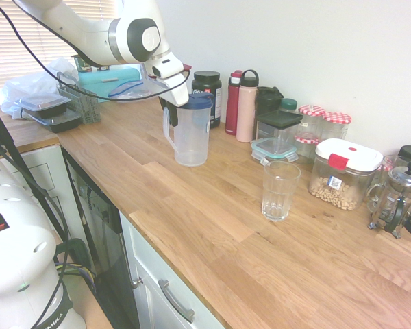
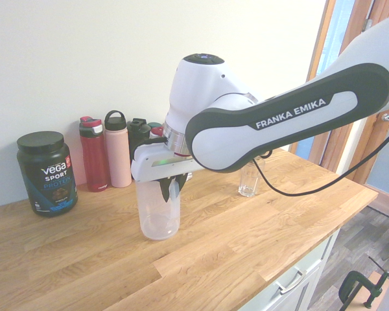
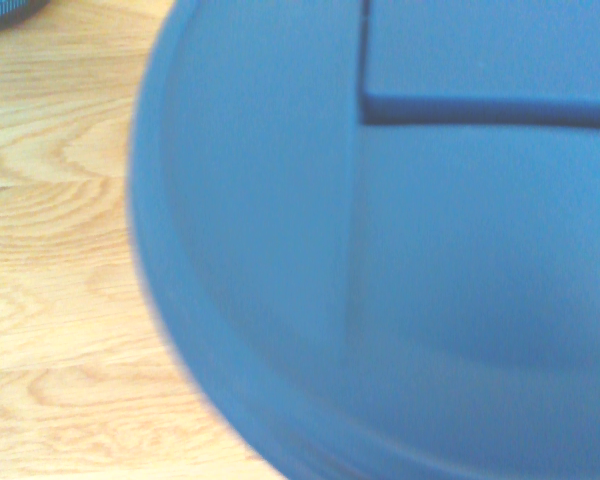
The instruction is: Pour me some water
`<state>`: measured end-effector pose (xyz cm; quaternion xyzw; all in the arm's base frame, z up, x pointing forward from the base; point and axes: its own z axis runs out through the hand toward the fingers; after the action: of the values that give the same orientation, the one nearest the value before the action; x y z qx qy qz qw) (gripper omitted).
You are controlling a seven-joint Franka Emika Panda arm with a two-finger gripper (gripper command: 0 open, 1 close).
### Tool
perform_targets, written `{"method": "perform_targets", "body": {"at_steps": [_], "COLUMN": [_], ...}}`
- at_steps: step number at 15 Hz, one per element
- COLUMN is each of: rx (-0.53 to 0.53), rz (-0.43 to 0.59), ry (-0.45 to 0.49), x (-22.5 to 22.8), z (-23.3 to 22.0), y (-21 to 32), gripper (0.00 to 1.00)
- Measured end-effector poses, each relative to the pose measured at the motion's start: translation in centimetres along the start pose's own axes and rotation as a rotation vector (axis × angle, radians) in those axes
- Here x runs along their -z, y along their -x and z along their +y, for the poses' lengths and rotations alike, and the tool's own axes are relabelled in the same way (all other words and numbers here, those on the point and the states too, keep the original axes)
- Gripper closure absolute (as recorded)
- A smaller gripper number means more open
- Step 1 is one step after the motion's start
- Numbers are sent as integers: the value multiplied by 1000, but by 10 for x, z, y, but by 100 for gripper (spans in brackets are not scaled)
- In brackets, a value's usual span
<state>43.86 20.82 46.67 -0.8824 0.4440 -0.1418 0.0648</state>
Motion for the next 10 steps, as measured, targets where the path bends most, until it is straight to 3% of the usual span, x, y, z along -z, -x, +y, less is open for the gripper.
{"method": "perform_targets", "body": {"at_steps": [5,10], "rx": [20,254], "rz": [2,-88], "ry": [35,173], "x": [8,49], "z": [6,42], "y": [6,12], "gripper": [0,0]}}
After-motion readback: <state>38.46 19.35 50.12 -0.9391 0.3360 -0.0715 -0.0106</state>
